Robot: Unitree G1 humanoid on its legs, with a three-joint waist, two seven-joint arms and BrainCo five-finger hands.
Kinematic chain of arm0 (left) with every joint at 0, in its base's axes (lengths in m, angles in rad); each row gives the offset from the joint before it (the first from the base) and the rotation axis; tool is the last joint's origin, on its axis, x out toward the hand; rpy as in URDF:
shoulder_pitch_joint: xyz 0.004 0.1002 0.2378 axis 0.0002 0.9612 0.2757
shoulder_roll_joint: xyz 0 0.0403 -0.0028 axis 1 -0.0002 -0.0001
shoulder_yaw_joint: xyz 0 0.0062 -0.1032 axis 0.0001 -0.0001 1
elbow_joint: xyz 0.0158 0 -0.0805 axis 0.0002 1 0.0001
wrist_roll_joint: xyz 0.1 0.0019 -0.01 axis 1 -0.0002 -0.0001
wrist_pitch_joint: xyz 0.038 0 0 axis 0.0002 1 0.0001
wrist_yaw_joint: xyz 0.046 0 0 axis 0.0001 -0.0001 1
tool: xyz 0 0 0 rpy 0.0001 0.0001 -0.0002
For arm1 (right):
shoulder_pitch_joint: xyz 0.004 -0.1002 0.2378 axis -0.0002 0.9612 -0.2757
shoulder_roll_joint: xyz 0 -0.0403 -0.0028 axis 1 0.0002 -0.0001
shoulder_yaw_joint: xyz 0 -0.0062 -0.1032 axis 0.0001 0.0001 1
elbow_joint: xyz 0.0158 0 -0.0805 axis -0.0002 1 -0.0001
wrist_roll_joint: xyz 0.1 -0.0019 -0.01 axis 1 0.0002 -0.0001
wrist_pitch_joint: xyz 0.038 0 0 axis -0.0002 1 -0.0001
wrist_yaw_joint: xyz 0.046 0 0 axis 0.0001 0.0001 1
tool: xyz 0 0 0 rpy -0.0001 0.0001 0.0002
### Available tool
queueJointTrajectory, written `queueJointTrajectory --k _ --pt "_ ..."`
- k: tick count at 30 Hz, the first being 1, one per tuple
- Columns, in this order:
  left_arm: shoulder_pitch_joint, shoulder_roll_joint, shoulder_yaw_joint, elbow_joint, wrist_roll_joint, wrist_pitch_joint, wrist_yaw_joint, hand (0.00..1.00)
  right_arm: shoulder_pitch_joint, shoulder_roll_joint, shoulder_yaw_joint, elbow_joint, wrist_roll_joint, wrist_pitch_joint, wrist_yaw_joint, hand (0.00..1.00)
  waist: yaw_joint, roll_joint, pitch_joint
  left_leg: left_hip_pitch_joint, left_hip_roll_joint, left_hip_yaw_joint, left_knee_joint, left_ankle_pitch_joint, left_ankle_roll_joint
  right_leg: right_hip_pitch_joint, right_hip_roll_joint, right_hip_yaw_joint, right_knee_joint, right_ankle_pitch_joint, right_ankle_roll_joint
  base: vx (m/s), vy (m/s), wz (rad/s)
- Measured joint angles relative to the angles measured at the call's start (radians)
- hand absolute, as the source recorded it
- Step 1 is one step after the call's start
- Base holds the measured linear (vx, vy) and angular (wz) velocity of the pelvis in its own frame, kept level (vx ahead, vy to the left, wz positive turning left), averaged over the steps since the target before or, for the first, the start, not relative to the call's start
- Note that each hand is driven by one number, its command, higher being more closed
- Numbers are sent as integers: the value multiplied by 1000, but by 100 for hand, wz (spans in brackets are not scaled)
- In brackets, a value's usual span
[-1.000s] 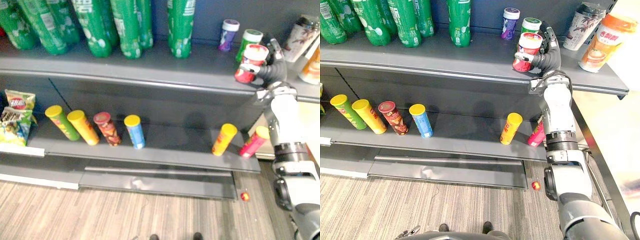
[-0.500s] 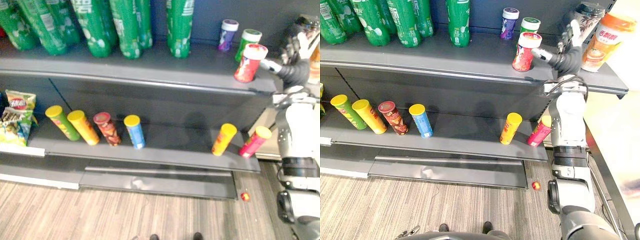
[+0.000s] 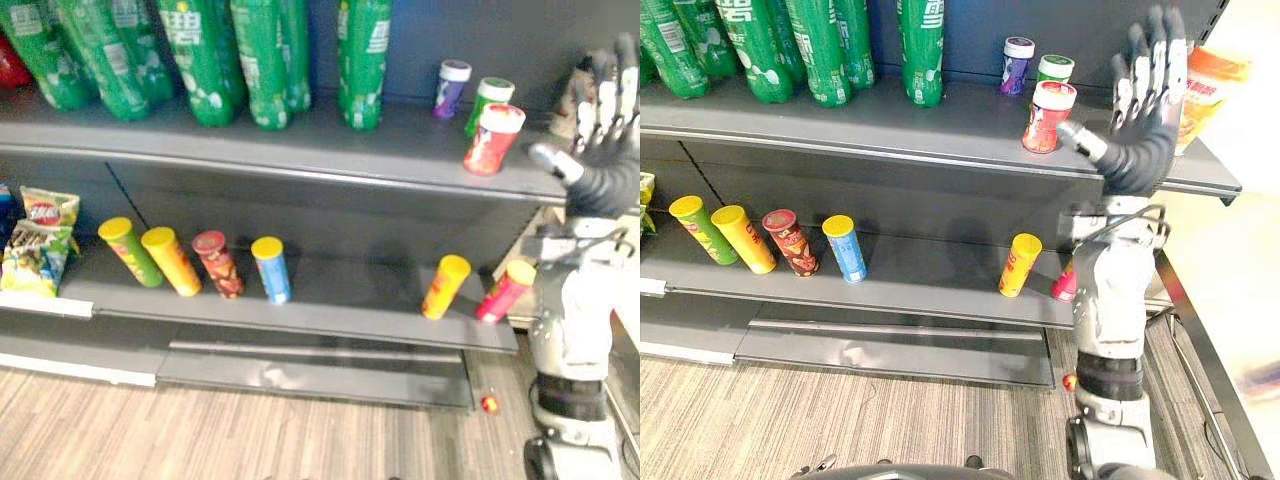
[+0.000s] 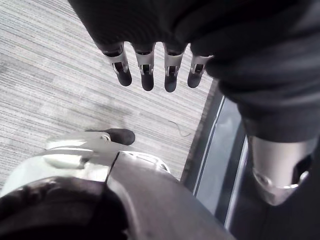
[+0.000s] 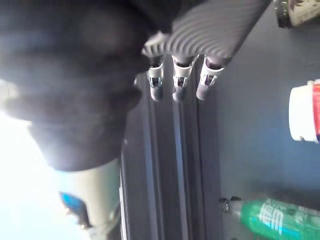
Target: Put the gum and the chips on the shelf.
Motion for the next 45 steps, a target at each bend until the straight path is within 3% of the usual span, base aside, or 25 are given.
queueJointTrajectory --k 7,11,14,17,21,26,35,45 --pt "1 0 17 4 20 -3 19 0 256 61 163 -76 3 -19 88 0 -1 -10 -6 1 0 3 0 -2 -2 -5 -1 10 9 0 0 0 0 -2" --pt "2 0 30 31 20 -9 23 0 467 65 312 -88 22 -18 185 0 -18 -11 -7 1 0 7 0 -5 -7 -8 -1 14 11 -1 -1 0 0 -2" --pt "2 0 35 37 21 -9 23 0 549 64 357 -85 24 -14 232 0 -24 -11 -7 0 0 13 0 -6 -7 -12 0 20 11 -1 -1 -1 2 -8" --pt "2 0 40 39 22 -10 23 0 659 66 378 -29 60 2 283 0 -26 -7 -4 -1 -1 24 0 -6 -7 -19 0 26 15 -2 0 1 9 -7" --pt "1 0 41 40 22 -10 23 0 739 70 371 170 49 42 313 0 -28 -6 -3 -1 -2 28 0 -11 -8 -17 -1 29 15 -7 3 -2 6 -2" --pt "1 -7 58 40 21 -11 23 0 758 119 274 443 -17 61 317 0 -34 0 -2 -1 -2 29 0 -15 -8 -17 -1 30 15 -12 -3 0 0 0" --pt "-11 -31 57 39 19 -10 32 0 668 148 62 1054 -154 99 198 0 -46 47 9 20 -3 27 0 -27 -14 8 -2 22 14 -18 0 39 6 2" --pt "-18 -34 56 41 7 -12 32 0 585 147 -154 1403 -154 125 125 0 -45 53 22 32 -4 22 0 -28 -14 19 -2 17 10 -22 3 -2 -2 1"
